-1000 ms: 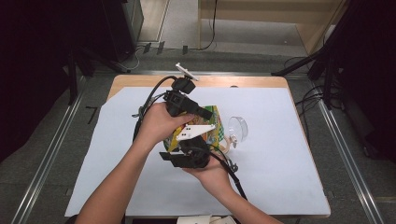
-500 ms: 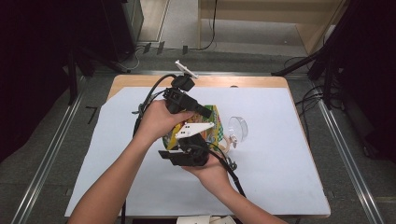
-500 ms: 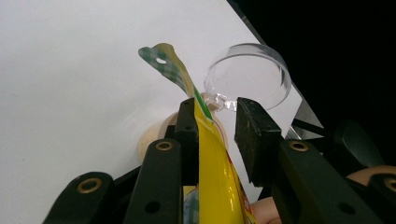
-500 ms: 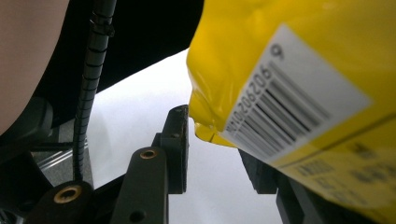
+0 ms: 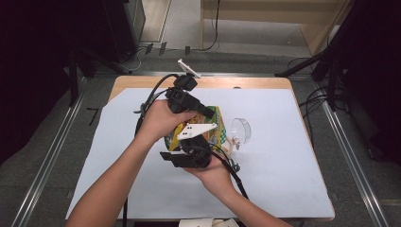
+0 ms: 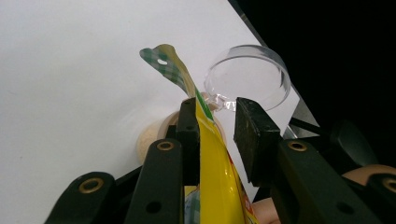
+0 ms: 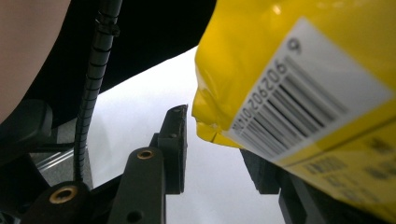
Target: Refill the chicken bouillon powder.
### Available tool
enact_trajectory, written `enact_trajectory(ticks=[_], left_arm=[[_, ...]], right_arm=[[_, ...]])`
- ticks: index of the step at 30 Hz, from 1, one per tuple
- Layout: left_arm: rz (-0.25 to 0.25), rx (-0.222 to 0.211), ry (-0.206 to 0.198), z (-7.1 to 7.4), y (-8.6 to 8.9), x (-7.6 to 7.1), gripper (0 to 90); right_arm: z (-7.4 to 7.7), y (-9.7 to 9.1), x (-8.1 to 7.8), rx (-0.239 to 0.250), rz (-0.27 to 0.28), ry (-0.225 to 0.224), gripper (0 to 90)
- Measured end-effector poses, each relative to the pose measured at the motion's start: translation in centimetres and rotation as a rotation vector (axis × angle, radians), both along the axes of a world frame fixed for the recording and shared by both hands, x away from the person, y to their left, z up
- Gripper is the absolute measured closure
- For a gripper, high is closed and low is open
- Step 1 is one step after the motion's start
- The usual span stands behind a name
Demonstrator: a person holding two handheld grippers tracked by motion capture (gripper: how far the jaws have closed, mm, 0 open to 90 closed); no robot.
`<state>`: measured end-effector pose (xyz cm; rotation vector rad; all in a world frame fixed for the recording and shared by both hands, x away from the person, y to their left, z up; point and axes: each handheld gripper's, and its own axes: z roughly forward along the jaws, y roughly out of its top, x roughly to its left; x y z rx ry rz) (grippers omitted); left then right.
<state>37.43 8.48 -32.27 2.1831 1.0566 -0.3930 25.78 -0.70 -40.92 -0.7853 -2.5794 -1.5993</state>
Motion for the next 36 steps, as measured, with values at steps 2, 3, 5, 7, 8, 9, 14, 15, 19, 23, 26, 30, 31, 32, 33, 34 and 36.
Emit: enact_trajectory(ticks=[2,3,5,7,8,9,14,15,19,23,26,30,31,32,33,34,36], left_arm=[[0.001,-0.003,0.008,0.1,-0.1,0.0,72.1],[0.001,-0.002,0.006,0.2,-0.1,0.0,72.1],[-0.004,0.006,-0.002,0.3,-0.3,0.0,72.0],[0.0,0.021,-0.011,0.3,-0.5,-0.1,72.0],[0.0,0.023,-0.013,0.3,-0.6,-0.2,72.0],[0.004,0.028,-0.018,0.3,-0.6,-0.2,72.0],[0.0,0.032,-0.034,0.6,-0.7,-0.4,71.9],[0.001,0.033,-0.036,0.7,-0.8,-0.4,71.8],[-0.002,0.046,-0.05,0.6,-1.0,-0.6,71.8],[-0.003,0.049,-0.059,0.5,-1.1,-0.7,71.8],[-0.002,0.048,-0.064,0.6,-1.1,-0.8,71.7],[0.0,0.047,-0.062,0.5,-1.1,-0.9,71.8],[-0.001,0.047,-0.06,0.5,-1.1,-0.9,71.7],[0.0,0.045,-0.058,0.4,-1.0,-0.9,71.8],[0.001,0.045,-0.057,0.4,-1.0,-0.9,71.8],[0.001,0.042,-0.053,0.4,-1.0,-0.8,71.8],[-0.001,0.039,-0.054,0.4,-0.9,-0.8,71.8]], right_arm=[[0.2,-0.1,0.0,-0.003,-0.001,-0.008,65.9],[0.3,-0.1,0.0,-0.004,-0.001,-0.012,66.1],[0.3,-0.2,0.0,-0.002,-0.006,-0.021,66.2],[0.2,-0.3,0.0,0.001,-0.007,-0.023,66.1],[0.1,-0.3,0.1,0.002,-0.009,-0.02,66.0],[0.1,-0.3,0.0,0.003,-0.01,-0.017,66.0],[0.2,-0.4,0.1,0.005,-0.007,-0.025,65.3],[0.3,-0.4,0.1,0.007,-0.008,-0.024,64.8],[0.2,-0.5,0.1,0.007,-0.008,-0.022,64.2],[0.0,-0.6,0.2,0.001,-0.008,-0.024,64.2],[0.0,-0.7,0.1,0.002,-0.004,-0.026,64.2],[-0.1,-0.7,0.0,-0.002,-0.002,-0.02,64.3],[-0.1,-0.7,0.1,-0.003,0.0,-0.028,64.3],[-0.1,-0.6,0.1,-0.003,-0.002,-0.028,64.4],[-0.1,-0.6,0.1,-0.004,-0.003,-0.028,64.4],[-0.1,-0.6,0.1,-0.004,-0.002,-0.027,64.8],[-0.1,-0.6,0.0,-0.002,-0.003,-0.028,65.2]])
